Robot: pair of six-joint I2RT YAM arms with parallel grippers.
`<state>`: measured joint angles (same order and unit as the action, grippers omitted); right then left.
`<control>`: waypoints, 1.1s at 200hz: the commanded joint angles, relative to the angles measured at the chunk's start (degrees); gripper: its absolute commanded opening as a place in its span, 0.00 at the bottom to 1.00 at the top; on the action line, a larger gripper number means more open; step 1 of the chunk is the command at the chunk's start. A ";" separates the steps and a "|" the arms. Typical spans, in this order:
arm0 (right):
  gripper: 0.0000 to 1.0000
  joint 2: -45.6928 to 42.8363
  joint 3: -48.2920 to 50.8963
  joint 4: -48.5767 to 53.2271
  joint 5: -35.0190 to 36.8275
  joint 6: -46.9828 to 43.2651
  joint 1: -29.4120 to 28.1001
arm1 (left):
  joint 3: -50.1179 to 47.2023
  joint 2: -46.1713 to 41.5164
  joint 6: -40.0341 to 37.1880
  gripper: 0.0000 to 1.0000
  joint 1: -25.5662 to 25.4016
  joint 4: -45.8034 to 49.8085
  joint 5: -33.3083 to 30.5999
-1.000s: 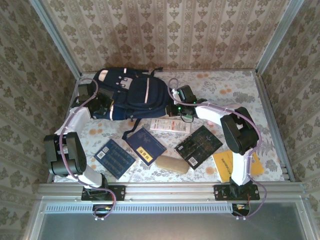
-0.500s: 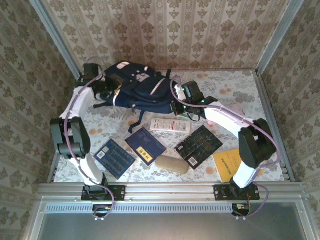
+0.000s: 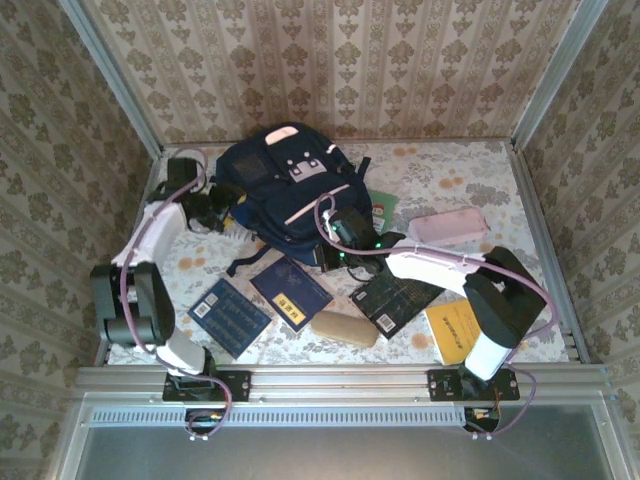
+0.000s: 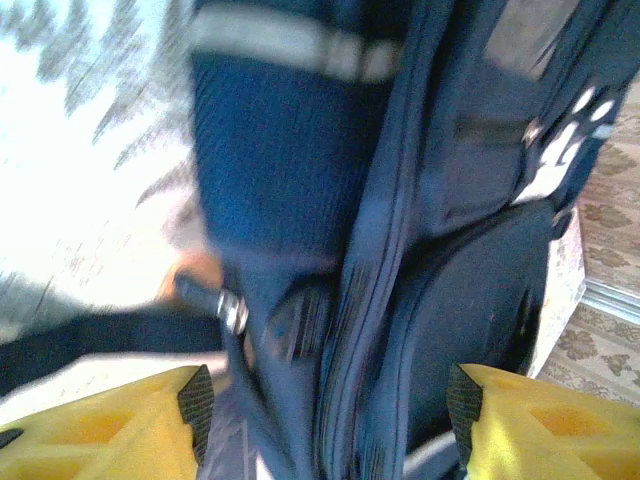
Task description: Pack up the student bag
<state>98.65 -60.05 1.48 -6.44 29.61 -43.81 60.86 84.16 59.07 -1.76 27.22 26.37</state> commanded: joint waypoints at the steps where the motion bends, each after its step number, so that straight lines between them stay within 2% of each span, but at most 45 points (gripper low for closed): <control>1: 0.00 1.20 -0.52 -9.70 2.51 3.68 -1.13 | -6.92 -5.91 9.00 0.67 -1.42 -6.85 1.75; 14: 0.00 2.23 -1.02 -9.83 2.56 3.90 -1.44 | -9.76 -7.77 11.09 0.67 -2.81 -11.40 2.03; 37: 0.00 2.97 -0.52 -11.81 1.89 4.62 -1.67 | -9.82 -8.24 10.85 0.67 -5.95 -14.05 0.08; 98: 0.00 3.07 0.02 -12.03 1.80 4.42 -2.04 | -5.37 -0.22 12.74 0.60 -11.88 -18.45 -1.06; 147: 0.00 3.13 0.03 -12.04 2.21 3.97 -2.02 | -4.67 1.75 12.13 0.53 -12.82 -18.14 -2.34; 220: 0.00 3.75 -0.50 -11.81 2.26 3.99 -1.97 | -3.55 5.04 11.77 0.54 -12.97 -17.07 -3.06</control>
<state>101.91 -59.88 -6.81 -5.72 33.45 -45.65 55.20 88.25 70.94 -14.39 9.82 24.16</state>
